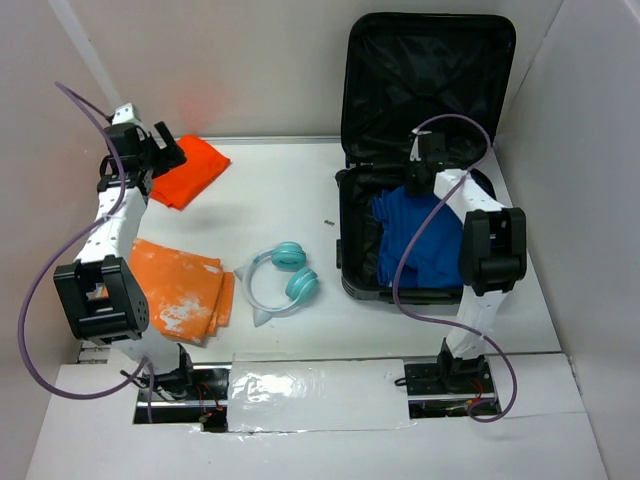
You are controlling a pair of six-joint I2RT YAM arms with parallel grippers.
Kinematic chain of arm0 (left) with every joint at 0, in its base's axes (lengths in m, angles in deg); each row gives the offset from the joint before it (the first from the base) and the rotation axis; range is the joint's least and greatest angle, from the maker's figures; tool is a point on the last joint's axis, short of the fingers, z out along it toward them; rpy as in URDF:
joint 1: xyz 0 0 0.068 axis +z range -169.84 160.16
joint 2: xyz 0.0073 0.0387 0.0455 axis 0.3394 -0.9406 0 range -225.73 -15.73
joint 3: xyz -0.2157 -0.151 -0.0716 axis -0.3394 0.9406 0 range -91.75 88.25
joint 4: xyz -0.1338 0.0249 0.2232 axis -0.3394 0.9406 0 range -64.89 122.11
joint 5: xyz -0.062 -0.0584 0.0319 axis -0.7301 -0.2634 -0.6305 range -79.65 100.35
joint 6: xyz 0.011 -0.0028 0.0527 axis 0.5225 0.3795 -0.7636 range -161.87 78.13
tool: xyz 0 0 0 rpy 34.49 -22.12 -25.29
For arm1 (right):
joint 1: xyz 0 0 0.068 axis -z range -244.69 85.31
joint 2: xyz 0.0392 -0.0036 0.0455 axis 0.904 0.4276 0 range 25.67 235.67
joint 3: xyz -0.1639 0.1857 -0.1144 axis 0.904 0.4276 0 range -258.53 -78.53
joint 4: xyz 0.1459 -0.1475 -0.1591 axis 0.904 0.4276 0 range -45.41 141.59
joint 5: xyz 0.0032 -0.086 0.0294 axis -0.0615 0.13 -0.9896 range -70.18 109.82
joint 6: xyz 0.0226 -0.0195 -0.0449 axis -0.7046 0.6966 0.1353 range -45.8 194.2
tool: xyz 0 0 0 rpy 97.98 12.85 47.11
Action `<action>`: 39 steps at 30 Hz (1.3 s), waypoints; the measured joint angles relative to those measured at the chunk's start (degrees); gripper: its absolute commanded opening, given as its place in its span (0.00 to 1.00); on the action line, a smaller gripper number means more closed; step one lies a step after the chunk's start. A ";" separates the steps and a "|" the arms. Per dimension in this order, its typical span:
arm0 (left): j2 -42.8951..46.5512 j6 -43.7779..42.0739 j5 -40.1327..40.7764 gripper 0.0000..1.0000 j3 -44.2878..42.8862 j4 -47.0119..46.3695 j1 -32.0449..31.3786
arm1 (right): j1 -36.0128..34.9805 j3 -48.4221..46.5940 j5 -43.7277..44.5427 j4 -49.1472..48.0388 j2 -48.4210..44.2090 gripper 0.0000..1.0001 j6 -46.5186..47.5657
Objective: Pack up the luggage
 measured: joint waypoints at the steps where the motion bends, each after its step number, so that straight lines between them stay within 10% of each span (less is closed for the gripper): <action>1: -0.85 -0.04 -0.44 1.00 -0.02 -0.07 1.09 | -0.83 0.46 0.46 -0.09 0.33 0.30 -0.02; 7: -8.74 -0.22 -1.46 1.00 -2.60 0.42 3.58 | -2.89 0.94 2.47 -1.11 1.25 0.35 -0.76; 15: -16.65 0.42 -2.84 1.00 -6.84 1.11 5.22 | -3.56 -4.07 2.86 3.45 1.40 0.88 -2.64; 39: -32.30 19.78 6.23 0.93 -11.45 3.48 9.35 | -11.52 -16.22 5.35 9.31 -5.92 0.95 -5.11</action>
